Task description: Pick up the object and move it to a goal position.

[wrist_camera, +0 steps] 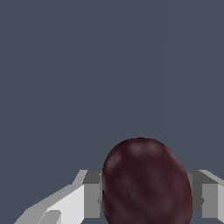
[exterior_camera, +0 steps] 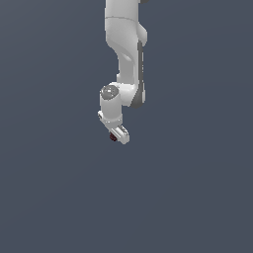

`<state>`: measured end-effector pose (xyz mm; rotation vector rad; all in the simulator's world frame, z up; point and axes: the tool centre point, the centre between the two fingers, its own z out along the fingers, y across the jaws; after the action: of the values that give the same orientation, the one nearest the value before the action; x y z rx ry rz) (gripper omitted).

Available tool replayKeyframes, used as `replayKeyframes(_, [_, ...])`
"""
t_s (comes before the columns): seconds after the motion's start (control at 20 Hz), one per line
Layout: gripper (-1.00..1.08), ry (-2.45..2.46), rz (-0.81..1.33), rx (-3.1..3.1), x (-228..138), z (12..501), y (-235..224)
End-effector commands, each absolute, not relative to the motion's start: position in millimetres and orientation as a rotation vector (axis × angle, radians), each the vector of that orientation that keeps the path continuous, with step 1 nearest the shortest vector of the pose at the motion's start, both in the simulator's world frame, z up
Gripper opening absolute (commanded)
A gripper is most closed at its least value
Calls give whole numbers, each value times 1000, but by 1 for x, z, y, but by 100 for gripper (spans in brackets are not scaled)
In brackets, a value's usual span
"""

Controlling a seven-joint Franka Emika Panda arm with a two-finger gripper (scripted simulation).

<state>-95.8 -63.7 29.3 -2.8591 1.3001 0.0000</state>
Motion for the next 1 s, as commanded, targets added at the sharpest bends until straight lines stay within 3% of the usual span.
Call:
replayKeyframes(0.0, [-100, 1301, -1, -2859, -96, 32, -66])
replayKeyframes(0.4, [-100, 1301, -1, -2858, -94, 63, -93])
replayKeyframes(0.95, [-100, 1303, 0, -2858, -90, 149, -167])
